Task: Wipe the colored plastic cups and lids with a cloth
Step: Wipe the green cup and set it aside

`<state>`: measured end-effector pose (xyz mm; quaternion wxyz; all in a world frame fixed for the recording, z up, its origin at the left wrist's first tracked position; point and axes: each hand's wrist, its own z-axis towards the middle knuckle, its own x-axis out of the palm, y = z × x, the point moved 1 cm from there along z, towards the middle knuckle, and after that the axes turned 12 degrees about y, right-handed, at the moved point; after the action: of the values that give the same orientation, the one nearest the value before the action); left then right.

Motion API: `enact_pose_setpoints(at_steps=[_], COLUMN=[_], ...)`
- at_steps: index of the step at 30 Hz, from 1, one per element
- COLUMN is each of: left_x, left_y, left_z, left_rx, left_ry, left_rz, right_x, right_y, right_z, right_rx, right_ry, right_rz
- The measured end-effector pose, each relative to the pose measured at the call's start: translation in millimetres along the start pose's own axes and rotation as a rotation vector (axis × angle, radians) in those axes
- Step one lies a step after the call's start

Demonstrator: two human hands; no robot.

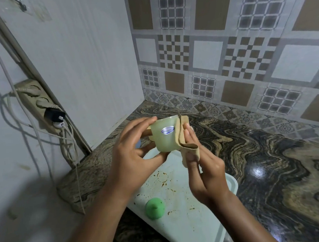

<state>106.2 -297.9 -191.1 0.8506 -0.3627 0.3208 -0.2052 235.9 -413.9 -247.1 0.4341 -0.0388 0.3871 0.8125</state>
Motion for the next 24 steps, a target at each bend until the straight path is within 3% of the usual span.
enact_pose_setpoints(at_steps=[5, 9, 14, 19, 24], left_x=[-1, -1, 2, 5, 3], left_y=[1, 2, -8, -2, 4], left_z=[-3, -3, -2, -5, -7], left_rx=[-0.020, -0.023, 0.011, -0.025, -0.083], left_ry=[0.017, 0.042, 0.100, 0.044, 0.021], left_rz=[-0.022, 0.042, 0.056, -0.004, -0.094], right_x=[-7, -15, -5, -9, -10], right_y=[-11, 16, 27, 9, -8], right_z=[0, 12, 25, 18, 15], right_rx=[0.292, 0.149, -0.097, -0.019, 0.110], right_ry=[-0.049, -0.092, 0.098, -0.039, -0.016], right_rz=[0.055, 0.029, 0.013, 0.072, 0.015])
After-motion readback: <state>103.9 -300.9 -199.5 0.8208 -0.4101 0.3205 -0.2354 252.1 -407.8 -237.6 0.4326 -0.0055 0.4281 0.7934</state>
